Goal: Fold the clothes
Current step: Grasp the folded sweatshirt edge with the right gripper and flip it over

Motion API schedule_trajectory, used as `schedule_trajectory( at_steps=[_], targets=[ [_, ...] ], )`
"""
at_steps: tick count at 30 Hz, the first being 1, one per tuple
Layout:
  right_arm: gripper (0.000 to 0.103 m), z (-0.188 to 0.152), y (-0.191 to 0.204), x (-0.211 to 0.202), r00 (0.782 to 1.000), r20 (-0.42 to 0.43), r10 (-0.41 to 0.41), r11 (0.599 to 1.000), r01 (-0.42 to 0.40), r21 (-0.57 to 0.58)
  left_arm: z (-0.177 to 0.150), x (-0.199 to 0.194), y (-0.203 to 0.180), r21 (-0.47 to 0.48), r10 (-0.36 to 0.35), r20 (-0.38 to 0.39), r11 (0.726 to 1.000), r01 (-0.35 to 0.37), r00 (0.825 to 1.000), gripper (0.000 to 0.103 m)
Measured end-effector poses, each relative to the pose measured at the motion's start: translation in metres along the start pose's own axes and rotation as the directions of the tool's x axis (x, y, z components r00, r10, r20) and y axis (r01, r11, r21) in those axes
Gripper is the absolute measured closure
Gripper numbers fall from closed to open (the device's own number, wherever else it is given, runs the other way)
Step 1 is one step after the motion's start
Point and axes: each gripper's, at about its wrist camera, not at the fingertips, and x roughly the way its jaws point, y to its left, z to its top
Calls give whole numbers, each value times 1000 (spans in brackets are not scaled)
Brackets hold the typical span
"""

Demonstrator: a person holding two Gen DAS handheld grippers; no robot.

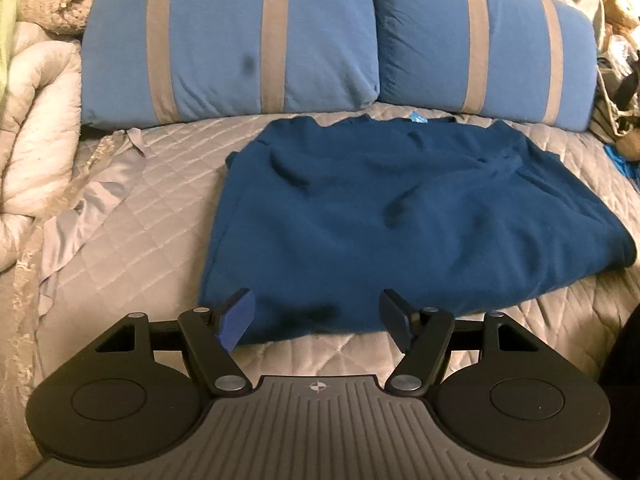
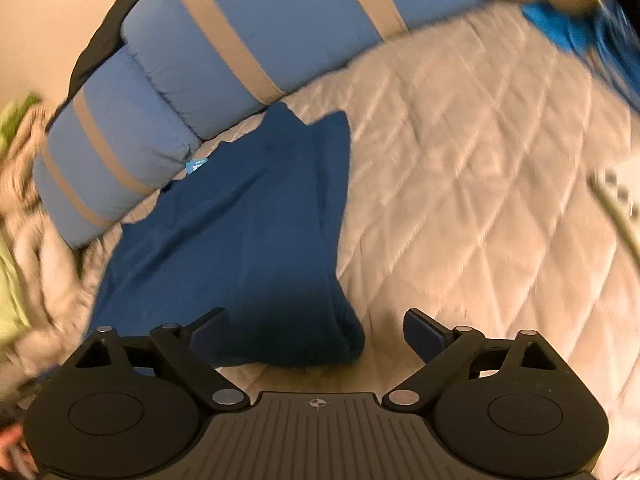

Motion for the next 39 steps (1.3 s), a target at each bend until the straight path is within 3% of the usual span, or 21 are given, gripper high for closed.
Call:
schedule_trajectory(
  at_steps=[8,17,21,22,25,32,39],
  targets=[
    [23,-12,-32,21,991,-40,127,964,-114,242,-3,2,-6,30,11,13,999,-11,1000,35],
    [28,-19,-43,41,978,34,204,897,-201,393,-2,3,-5,15,18,18,1000,-18,1000,35],
    [50,-19,-46,47,977,55,204,884,-208,419,-2,3,-5,11,21,19,1000,-21,1000,35],
    [61,-18,-46,49,978,48,204,885,-205,419,-2,3,-5,10,19,20,1000,-19,1000,35],
    [80,-13,-39,52,981,30,193,903,-189,386,-3,1,-3,2,12,33,1000,-12,999,35],
    [83,15,16,16,959,133,251,950,-271,155,-5,-3,7,-38,-53,59,998,55,997,35],
    [83,29,64,11,959,124,255,967,-254,-24,-9,-5,24,-97,-60,55,993,65,997,35]
  ],
)
